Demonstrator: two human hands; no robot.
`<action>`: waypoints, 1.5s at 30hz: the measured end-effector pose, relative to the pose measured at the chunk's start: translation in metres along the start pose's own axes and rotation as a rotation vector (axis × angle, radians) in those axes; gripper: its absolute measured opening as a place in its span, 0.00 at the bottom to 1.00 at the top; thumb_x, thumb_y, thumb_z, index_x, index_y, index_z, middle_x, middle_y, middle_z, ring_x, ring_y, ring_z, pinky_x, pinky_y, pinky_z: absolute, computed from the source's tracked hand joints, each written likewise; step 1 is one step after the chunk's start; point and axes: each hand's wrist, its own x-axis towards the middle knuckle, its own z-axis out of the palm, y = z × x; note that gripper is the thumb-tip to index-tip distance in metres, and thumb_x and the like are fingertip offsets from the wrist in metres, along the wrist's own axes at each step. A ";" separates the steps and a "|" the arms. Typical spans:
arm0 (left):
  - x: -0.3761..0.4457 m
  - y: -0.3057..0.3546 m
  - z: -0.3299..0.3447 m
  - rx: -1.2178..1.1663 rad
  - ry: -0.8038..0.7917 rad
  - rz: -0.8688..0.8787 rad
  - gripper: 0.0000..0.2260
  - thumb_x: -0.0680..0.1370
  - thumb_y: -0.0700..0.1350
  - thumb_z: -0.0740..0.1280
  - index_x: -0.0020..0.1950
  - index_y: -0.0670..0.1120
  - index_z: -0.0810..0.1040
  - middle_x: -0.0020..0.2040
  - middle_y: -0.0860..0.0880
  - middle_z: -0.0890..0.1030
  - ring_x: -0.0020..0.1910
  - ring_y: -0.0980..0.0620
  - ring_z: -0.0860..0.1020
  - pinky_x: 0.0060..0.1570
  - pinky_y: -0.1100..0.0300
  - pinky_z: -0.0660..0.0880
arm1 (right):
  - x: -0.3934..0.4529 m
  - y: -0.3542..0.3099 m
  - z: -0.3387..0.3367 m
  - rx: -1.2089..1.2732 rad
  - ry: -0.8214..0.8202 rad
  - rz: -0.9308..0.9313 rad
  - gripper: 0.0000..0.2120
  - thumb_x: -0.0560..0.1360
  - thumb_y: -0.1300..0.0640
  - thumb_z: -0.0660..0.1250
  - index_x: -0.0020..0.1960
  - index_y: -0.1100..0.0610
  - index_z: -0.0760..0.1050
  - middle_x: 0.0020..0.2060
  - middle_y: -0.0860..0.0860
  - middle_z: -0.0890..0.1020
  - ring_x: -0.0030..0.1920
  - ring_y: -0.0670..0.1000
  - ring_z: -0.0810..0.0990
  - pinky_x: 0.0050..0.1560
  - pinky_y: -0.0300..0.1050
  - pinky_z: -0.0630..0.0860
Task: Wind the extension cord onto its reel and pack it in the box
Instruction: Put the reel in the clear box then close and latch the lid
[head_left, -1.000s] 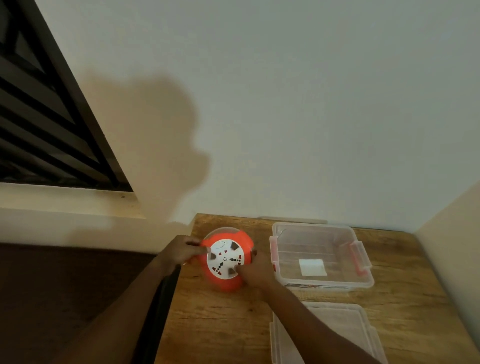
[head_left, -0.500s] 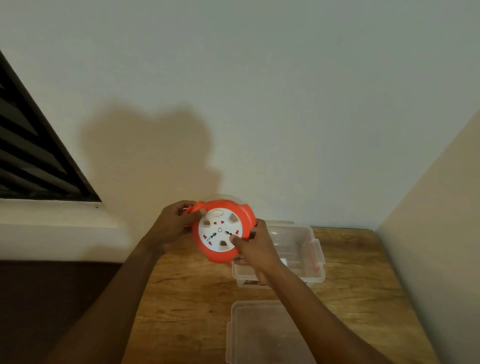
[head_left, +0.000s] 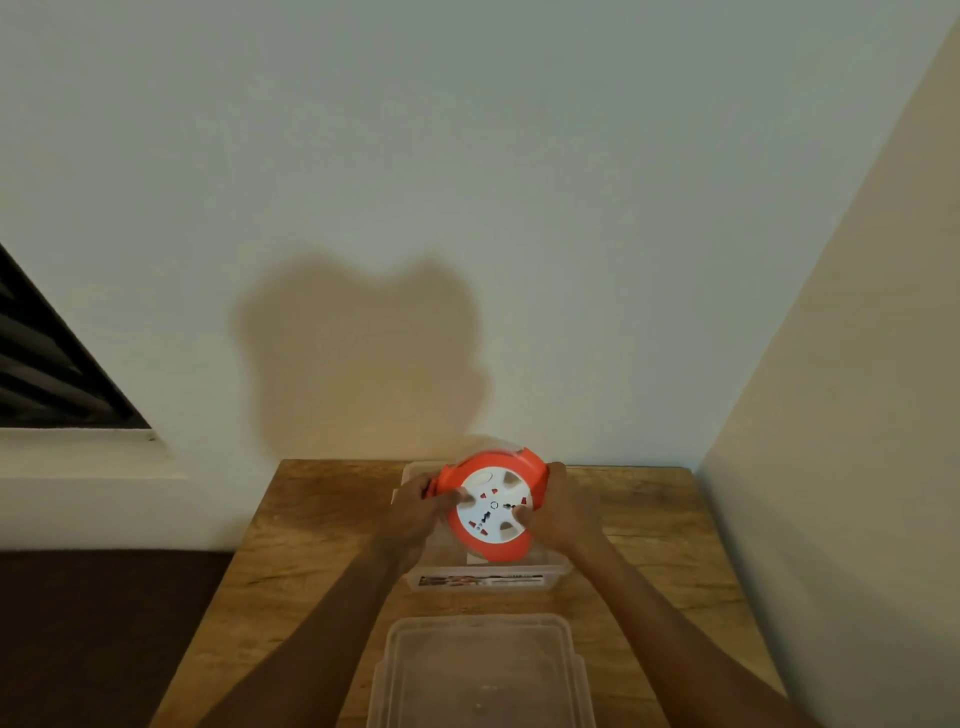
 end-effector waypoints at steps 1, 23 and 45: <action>0.000 -0.004 0.000 0.020 -0.001 -0.014 0.12 0.76 0.38 0.75 0.60 0.45 0.82 0.52 0.45 0.88 0.49 0.47 0.86 0.34 0.65 0.81 | 0.002 0.000 0.000 -0.152 0.016 0.005 0.34 0.70 0.44 0.73 0.71 0.54 0.64 0.66 0.55 0.72 0.66 0.58 0.72 0.65 0.57 0.72; 0.016 -0.035 0.003 0.895 0.008 0.152 0.33 0.79 0.56 0.73 0.78 0.46 0.63 0.72 0.46 0.76 0.67 0.45 0.79 0.63 0.50 0.81 | 0.026 0.027 0.046 -0.500 -0.012 -0.074 0.34 0.71 0.32 0.66 0.72 0.48 0.67 0.76 0.56 0.60 0.76 0.61 0.56 0.71 0.64 0.58; -0.096 -0.100 -0.076 0.434 0.498 -0.090 0.10 0.85 0.51 0.63 0.48 0.49 0.78 0.46 0.44 0.82 0.43 0.47 0.80 0.42 0.52 0.77 | -0.084 0.116 0.069 0.479 0.184 0.516 0.21 0.78 0.49 0.65 0.66 0.61 0.73 0.61 0.59 0.79 0.58 0.60 0.78 0.60 0.57 0.75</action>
